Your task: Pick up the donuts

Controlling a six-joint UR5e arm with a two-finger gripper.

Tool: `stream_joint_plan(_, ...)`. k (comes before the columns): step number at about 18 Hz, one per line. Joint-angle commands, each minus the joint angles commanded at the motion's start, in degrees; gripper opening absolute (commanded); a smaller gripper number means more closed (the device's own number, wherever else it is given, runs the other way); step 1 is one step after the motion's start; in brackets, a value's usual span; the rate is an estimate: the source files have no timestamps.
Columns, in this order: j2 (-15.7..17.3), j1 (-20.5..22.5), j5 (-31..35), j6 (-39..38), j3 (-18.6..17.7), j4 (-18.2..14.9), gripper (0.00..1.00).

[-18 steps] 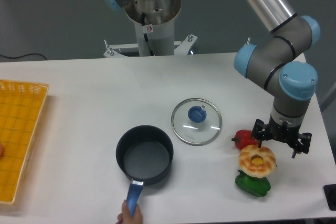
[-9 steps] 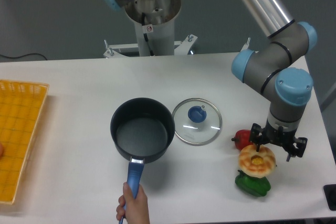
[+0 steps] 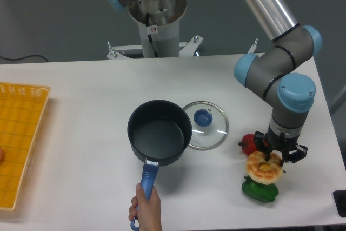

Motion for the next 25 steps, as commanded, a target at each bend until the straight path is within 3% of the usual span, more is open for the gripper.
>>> stream_joint_plan(3,0.26,0.09,0.17,0.00,-0.70,-0.09,0.08)
stream_joint_plan(10,3.77,0.09,0.17,0.26,-3.86,-0.44,0.07)
stream_joint_plan(14,7.55,-0.17,0.26,0.18,-6.68,-1.05,0.07)
stream_joint_plan(20,12.30,-0.79,0.26,0.79,-7.56,-9.22,0.08)
stream_joint_plan(25,14.32,-0.27,0.26,4.91,-6.95,-15.19,0.08)
